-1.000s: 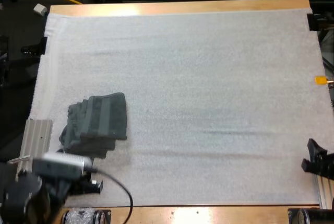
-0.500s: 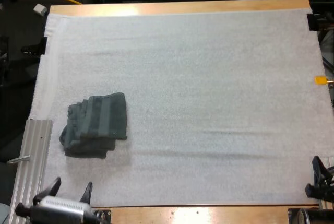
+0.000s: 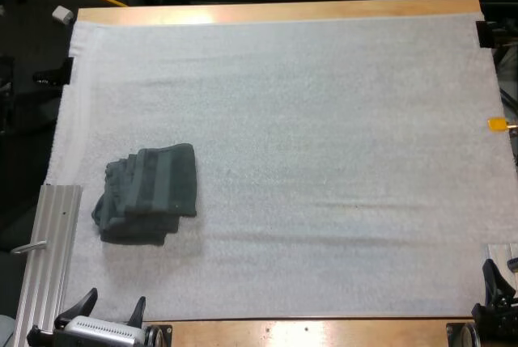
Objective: Pick towel from pile, fold and stack
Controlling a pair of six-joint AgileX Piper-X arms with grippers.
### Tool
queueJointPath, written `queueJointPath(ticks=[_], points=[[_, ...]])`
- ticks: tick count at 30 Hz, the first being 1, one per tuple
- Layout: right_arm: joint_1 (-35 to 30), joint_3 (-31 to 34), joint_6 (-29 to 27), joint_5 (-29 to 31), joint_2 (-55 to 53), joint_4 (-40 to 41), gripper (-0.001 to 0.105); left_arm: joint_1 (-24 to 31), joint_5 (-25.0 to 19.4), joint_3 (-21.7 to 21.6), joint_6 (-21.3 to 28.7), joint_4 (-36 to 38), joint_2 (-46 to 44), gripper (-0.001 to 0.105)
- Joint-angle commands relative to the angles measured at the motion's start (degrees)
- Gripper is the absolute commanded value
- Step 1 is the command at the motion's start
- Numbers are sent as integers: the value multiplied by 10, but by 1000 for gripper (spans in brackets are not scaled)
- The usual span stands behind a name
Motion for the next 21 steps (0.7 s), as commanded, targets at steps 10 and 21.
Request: queueJointPath(ticks=[10,21], points=[[-2,2,0,4,-24,-27,66,4,2,2,6,-3,-78,62],[-2,43,0,3,-28,-171,66,4,3,16,9,-192,-78,62]])
